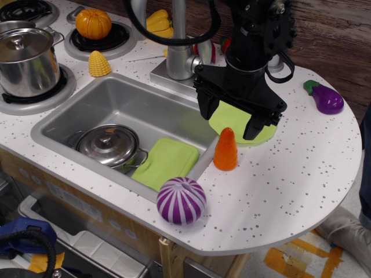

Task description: Put carrot on plate

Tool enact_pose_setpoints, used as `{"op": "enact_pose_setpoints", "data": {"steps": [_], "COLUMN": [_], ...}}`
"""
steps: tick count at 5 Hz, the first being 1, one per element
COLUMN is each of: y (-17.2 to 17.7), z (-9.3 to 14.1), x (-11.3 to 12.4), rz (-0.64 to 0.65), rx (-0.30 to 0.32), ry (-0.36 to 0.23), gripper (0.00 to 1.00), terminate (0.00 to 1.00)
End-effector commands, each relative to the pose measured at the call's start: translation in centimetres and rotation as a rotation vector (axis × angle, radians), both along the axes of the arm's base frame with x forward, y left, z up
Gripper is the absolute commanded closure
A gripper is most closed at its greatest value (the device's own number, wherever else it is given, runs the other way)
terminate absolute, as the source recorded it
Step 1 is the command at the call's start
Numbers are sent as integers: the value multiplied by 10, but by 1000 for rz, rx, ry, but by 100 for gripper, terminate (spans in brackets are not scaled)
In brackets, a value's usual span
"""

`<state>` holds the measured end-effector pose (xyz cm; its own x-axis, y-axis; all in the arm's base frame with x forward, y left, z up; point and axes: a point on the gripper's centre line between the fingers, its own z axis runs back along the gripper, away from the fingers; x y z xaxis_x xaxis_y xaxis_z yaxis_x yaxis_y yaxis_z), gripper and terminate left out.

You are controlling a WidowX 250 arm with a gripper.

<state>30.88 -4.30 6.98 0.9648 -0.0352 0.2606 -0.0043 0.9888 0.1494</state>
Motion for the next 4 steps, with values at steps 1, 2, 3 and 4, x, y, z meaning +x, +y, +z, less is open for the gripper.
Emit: {"op": "enact_pose_setpoints", "data": {"steps": [1,2,3,4], "y": [0,4,9,13], "z": [0,-4,-7,-16], "x": [0,8,7,7], "rz": [0,21,17,16], "rx": [0,-34,-49,-90], "ry": [0,0,6,-9], "gripper": [0,0,0,0], "terminate": [0,0,0,0]}}
